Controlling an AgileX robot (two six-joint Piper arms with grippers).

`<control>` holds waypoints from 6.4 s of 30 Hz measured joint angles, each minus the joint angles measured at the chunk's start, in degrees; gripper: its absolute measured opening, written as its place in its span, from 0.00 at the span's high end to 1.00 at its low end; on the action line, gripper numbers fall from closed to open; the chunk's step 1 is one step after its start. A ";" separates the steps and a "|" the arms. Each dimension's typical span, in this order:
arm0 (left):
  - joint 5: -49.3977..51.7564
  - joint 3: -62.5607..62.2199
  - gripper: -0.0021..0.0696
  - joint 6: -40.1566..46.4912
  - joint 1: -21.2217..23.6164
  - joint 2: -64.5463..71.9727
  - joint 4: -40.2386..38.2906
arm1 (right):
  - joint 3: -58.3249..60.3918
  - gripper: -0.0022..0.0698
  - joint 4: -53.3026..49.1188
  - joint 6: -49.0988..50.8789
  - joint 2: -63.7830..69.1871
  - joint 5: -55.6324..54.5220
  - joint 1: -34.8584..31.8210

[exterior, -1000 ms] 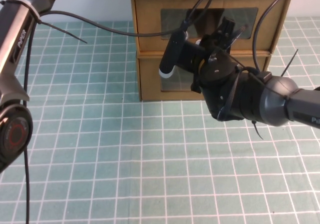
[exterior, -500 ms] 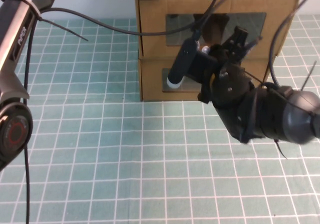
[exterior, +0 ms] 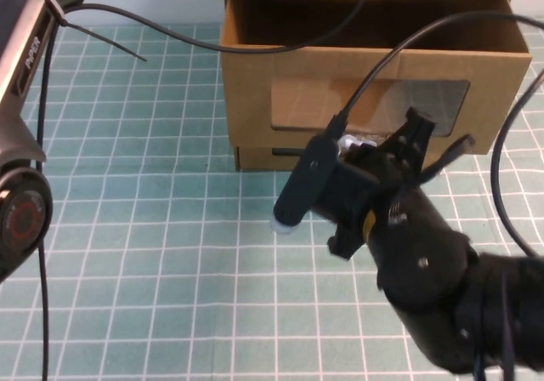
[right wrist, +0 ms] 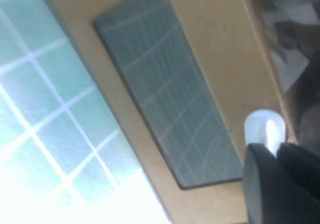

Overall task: Open the shoe box
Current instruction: 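Pull the top drawer of the cardboard box fully open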

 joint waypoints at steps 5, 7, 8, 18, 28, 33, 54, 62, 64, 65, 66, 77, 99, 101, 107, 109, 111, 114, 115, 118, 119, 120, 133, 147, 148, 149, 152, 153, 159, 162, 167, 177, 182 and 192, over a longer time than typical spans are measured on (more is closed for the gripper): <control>0.00 0.00 0.98 -0.07 0.00 0.00 -0.10 | 0.74 0.98 1.01 0.22 -1.94 1.46 1.86; 0.00 0.00 0.98 -0.14 0.00 0.00 -0.10 | 0.74 0.98 1.77 0.22 -1.94 1.85 2.16; 0.00 0.00 0.98 -0.21 0.00 0.00 -0.10 | 0.74 0.98 2.05 0.22 -1.94 1.85 2.59; 0.00 0.00 0.98 -0.41 0.00 0.00 -0.21 | 0.62 0.86 -0.93 0.35 -1.94 6.72 2.69; 0.00 0.00 0.98 -0.41 0.00 0.00 -0.21 | -3.83 0.57 3.84 -3.07 -3.15 4.35 1.15; 0.00 0.00 0.98 -0.41 0.00 0.00 -0.21 | -15.01 0.63 32.47 -33.98 -8.88 -1.32 1.15; 0.00 0.00 0.98 -1.04 0.00 0.00 -0.42 | -52.81 0.49 78.32 -100.47 4.66 24.84 -24.55; 0.21 0.00 0.98 -1.07 0.00 0.00 -0.54 | -53.02 0.32 78.54 -101.88 8.32 23.54 -24.85; 0.21 0.00 0.98 -1.07 0.00 0.00 -0.54 | -53.02 0.31 78.66 -102.02 8.10 23.43 -24.83; 0.21 0.00 0.98 -1.07 0.00 0.00 -0.54 | -53.02 0.31 78.86 -102.02 7.81 23.43 -24.88; 0.21 0.00 0.98 -1.07 0.00 0.00 -0.54 | -53.02 0.31 79.30 -102.02 7.52 23.43 -24.88; 0.11 0.00 0.98 -1.07 0.00 0.00 -0.43 | -53.02 0.30 86.26 -103.89 2.51 26.48 -24.88; 0.11 0.00 0.98 -1.36 0.00 0.00 -0.43 | -53.02 0.56 97.06 -106.67 10.01 26.83 -24.88; 0.11 0.00 0.98 -1.36 0.00 0.00 -0.43 | -52.91 0.70 97.17 -106.67 10.37 26.72 -24.88; 0.11 0.00 0.98 -1.36 0.00 0.00 -0.35 | -52.91 0.93 97.71 -106.90 10.23 26.34 -24.96; 0.21 0.00 0.98 -1.36 0.11 0.00 -0.35 | -52.71 0.94 98.66 -107.17 9.81 26.34 -24.96; 0.21 0.00 0.98 -1.36 0.20 0.00 -0.35 | -52.45 0.94 99.72 -107.17 9.01 26.61 -24.96; 0.43 0.00 0.98 -1.36 0.34 0.00 -0.57 | -52.37 0.95 101.20 -107.17 7.78 27.15 -25.02; 0.42 0.00 0.98 -1.36 0.34 0.00 -0.55 | -52.37 0.95 101.75 -107.17 7.44 27.29 -25.02; 0.42 0.00 0.98 -1.36 0.34 0.00 -0.55 | -50.94 0.95 103.48 -107.17 5.81 27.45 -25.02; 0.42 0.00 0.98 -1.36 0.34 0.00 -0.55 | -49.94 0.95 104.02 -107.17 5.22 27.34 -25.02; 0.42 0.00 0.98 -1.36 0.34 0.00 -0.55 | -48.69 0.95 104.55 -107.17 4.57 27.19 -25.02; 0.42 0.00 0.98 -1.36 0.34 0.00 -0.59 | -36.97 0.95 110.81 -107.17 -0.83 25.80 -25.02; 0.42 0.00 0.98 -1.26 0.54 0.00 -0.93 | -40.06 0.30 107.25 -100.42 -0.92 26.33 -24.91; 0.42 0.00 0.98 -1.26 0.54 0.00 -0.93 | -40.91 0.25 107.73 -100.42 -0.92 26.33 -24.91; 0.42 0.00 0.98 -1.26 0.54 0.00 -0.93 | -42.06 0.20 108.52 -100.42 -0.92 26.33 -24.91; 0.42 0.00 0.98 -1.26 0.54 0.00 -0.93 | -46.65 0.15 110.19 -100.42 -0.92 26.33 -24.91; 0.42 0.00 0.98 -1.26 0.66 0.00 -0.93 | -48.46 0.16 110.46 -100.42 -0.92 26.47 -24.91; 2.18 -3.60 0.98 -1.26 2.12 -0.90 2.13 | -57.13 0.36 108.69 -98.50 -3.32 26.68 -24.91; 3.48 -5.21 0.98 -1.26 4.04 -3.08 5.50 | -58.82 0.68 104.83 -94.76 -6.41 26.94 -24.91; 3.89 -6.92 0.98 -1.52 6.69 -10.59 7.19 | -59.13 0.94 92.01 -80.94 -12.73 27.59 -24.91; 4.37 2.06 0.98 -5.60 9.72 -28.60 12.91 | -44.62 0.99 73.64 -62.77 -32.97 27.38 -24.91; 4.44 18.57 0.98 -2.73 9.72 -40.98 13.99 | -23.25 0.99 71.90 -53.79 -47.01 16.64 -24.91; -1.48 62.67 0.98 -0.22 9.72 -73.91 21.04 | 15.85 0.99 67.36 -49.18 -66.47 -14.54 -24.91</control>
